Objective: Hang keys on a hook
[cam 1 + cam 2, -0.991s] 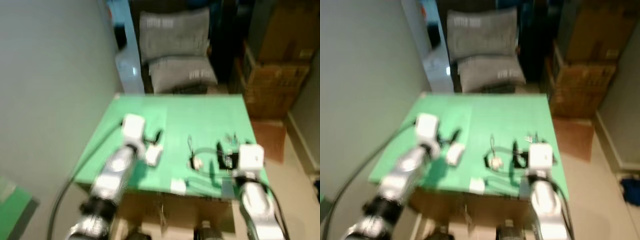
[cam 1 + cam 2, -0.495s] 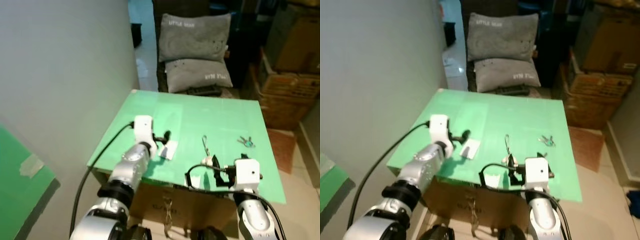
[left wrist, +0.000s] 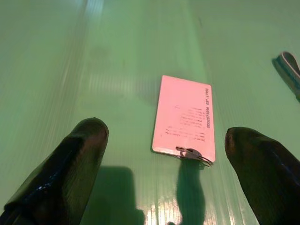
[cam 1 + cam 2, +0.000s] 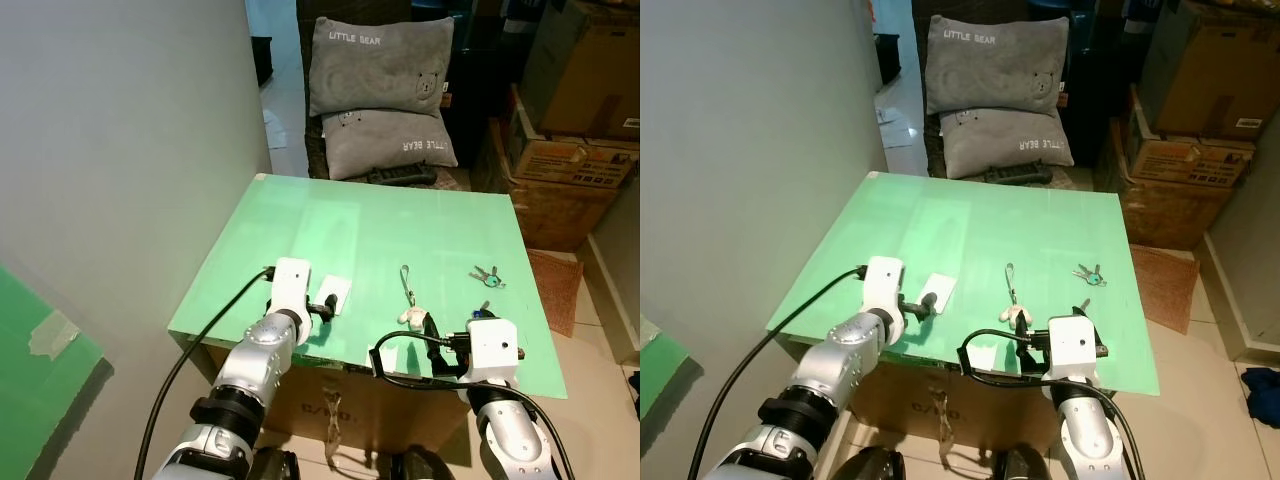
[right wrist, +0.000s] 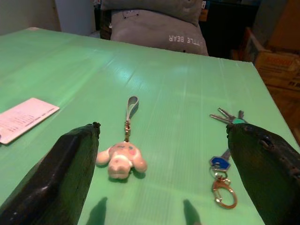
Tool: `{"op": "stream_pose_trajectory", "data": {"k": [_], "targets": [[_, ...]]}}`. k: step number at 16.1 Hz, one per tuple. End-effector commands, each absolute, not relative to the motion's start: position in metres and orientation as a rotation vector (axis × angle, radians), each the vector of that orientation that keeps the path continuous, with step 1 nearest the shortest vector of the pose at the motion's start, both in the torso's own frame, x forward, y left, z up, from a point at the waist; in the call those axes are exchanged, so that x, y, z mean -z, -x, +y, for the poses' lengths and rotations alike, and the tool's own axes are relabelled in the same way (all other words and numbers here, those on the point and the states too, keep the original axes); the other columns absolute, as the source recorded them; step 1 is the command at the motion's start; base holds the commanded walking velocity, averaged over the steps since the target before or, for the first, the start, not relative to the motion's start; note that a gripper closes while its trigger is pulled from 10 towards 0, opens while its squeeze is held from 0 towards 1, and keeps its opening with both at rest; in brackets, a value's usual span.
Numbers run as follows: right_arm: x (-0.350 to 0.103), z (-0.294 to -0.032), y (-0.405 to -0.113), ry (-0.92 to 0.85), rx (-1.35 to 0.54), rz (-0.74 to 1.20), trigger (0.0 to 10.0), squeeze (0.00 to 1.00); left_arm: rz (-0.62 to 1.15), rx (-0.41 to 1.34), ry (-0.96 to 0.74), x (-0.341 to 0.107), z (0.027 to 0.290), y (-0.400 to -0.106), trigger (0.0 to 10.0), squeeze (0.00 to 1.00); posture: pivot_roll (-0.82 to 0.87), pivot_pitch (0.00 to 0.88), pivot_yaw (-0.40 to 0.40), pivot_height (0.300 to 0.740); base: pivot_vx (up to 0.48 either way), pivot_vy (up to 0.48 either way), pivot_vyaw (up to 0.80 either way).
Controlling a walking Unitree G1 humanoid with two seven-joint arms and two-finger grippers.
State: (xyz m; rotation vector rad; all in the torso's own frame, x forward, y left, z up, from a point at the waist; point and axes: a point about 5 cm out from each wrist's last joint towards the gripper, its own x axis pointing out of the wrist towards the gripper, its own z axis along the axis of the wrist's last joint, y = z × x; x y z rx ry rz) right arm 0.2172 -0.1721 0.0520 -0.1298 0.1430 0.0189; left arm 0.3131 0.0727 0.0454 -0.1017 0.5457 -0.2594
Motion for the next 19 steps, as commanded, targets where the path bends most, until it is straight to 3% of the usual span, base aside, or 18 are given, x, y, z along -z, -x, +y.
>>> {"op": "stream_pose_trajectory", "data": {"k": [1, 9, 12, 19], "targets": [[-0.057, -0.17, -0.218, 0.137, -0.04, 0.133, 10.0, 0.0, 0.573, 0.241, 0.164, -0.049, 0.071, -0.314, 10.0, 0.0, -0.14, 0.035, 0.069, 0.682, 0.0, 0.0, 0.0], [-0.056, -0.168, -0.218, 0.145, -0.062, 0.145, 10.0, 0.0, 0.706, 0.293, 0.227, -0.052, 0.052, -0.301, 10.0, 0.0, -0.14, 0.019, 0.067, 0.682, 0.0, 0.0, 0.0], [-0.056, -0.167, -0.219, 0.143, -0.066, 0.147, 10.0, 0.0, 0.776, 0.245, 0.322, -0.052, 0.047, -0.3, 10.0, 0.0, -0.15, 0.014, 0.071, 0.682, 0.0, 0.0, 0.0], [-0.055, -0.166, -0.218, 0.145, -0.065, 0.149, 10.0, 0.0, 0.772, 0.265, 0.378, -0.065, 0.032, -0.311, 10.0, 0.0, -0.16, 0.02, 0.078, 0.682, 0.0, 0.0, 0.0]]}}
